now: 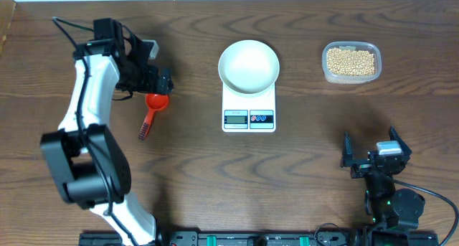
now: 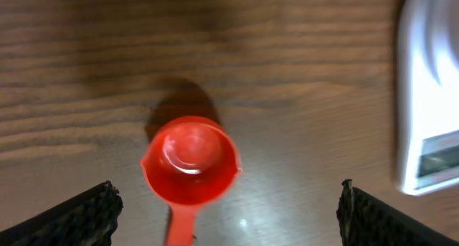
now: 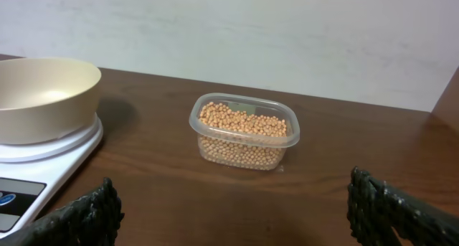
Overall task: Scoop item into bowl and weigh 50g on scale
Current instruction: 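Reach the left gripper down over the red scoop's bowl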
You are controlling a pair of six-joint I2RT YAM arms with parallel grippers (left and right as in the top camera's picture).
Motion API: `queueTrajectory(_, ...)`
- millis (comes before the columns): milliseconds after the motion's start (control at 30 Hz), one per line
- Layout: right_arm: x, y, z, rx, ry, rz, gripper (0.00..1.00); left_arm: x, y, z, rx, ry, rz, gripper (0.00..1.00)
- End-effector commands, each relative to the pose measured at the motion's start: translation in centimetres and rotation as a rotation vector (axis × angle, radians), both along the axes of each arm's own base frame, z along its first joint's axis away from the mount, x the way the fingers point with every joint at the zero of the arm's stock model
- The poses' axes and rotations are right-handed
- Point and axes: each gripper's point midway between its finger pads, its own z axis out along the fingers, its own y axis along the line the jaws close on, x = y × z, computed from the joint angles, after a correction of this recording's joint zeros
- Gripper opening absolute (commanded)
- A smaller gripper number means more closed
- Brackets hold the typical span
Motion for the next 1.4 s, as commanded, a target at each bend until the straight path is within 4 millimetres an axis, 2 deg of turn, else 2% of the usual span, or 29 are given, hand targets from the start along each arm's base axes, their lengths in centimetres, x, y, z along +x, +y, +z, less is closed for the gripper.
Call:
queueTrajectory(0,0.0,0.2,0.0,-0.003,-0.001,0.006,0.99,0.4,1.8,-2.0,0.096,0.027,-0.035,0.86)
queueTrajectory(133,0.0,0.2,0.0,-0.003,-0.001,0.006,0.99,0.1,2.6,-3.9,0.140,0.075,-0.040,0.71)
queueTrajectory(267,0.0,0.2,0.0,-0.003,-0.001,0.006,0.99,0.0,2.9,-4.7,0.155,0.089,-0.048,0.69)
queueTrajectory(433,0.0,0.1,0.0,-0.003,-0.001,0.006,0.99,0.5,3.3,-5.1,0.162,0.065,-0.057,0.60)
queueTrajectory(1000,0.0,0.2,0.0,-0.003,-0.001,0.006,0.99,1.3,3.4,-8.5,0.161,0.072,-0.056,0.44)
queueTrajectory(1133,0.0,0.2,0.0,-0.003,-0.001,0.006,0.99,1.4,3.4,-8.6,0.160,0.070,-0.055,0.36)
queueTrajectory(1367,0.0,0.2,0.0,-0.003,-0.001,0.006,0.99,1.7,3.3,-8.8,0.153,0.054,-0.045,0.34)
